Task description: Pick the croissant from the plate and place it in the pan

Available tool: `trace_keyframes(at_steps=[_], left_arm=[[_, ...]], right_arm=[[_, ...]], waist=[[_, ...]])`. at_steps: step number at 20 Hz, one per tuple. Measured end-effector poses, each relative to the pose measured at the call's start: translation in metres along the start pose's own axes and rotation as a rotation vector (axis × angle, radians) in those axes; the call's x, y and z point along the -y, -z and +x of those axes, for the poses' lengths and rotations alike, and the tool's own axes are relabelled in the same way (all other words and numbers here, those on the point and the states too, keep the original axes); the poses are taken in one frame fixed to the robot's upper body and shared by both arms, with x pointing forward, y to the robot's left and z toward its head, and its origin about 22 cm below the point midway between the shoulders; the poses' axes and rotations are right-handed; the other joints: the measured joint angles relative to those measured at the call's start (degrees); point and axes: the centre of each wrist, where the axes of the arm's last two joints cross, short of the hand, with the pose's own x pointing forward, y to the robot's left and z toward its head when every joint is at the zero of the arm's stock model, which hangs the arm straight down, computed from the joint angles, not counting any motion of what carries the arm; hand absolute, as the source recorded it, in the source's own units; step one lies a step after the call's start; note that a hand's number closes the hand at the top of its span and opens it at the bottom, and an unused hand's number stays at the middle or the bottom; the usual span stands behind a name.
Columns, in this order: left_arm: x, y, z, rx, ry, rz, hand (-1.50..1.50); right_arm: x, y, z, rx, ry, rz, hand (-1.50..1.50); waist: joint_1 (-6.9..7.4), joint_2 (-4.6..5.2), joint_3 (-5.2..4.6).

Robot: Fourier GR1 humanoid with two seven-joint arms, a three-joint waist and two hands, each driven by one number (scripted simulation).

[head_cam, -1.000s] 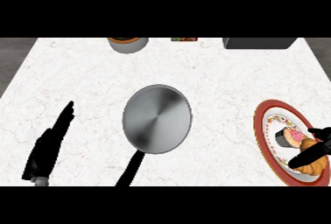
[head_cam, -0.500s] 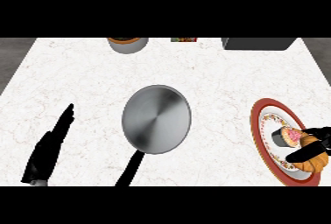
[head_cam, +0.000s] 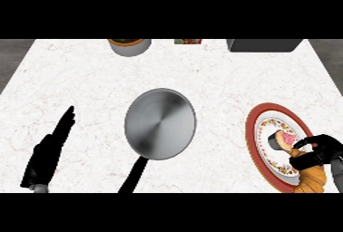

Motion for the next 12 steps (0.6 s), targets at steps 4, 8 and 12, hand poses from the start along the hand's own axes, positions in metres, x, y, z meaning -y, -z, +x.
trace_keyframes(at_steps=[4, 8, 12], left_arm=[[0.002, -0.001, 0.000, -0.007, -0.002, 0.002, 0.00], [0.000, -0.003, -0.003, -0.014, 0.001, 0.006, 0.00], [-0.002, -0.003, -0.005, -0.013, 0.002, 0.012, 0.00]], right_arm=[[-0.052, -0.039, 0.018, 0.177, -0.187, -0.062, 1.50], [-0.070, -0.077, 0.019, 0.302, -0.270, -0.242, 1.50], [-0.064, -0.114, 0.028, 0.473, -0.269, -0.486, 1.50]], waist=[[-0.33, -0.26, 0.24], [-0.56, -0.20, 0.63], [-0.66, -0.24, 0.78]])
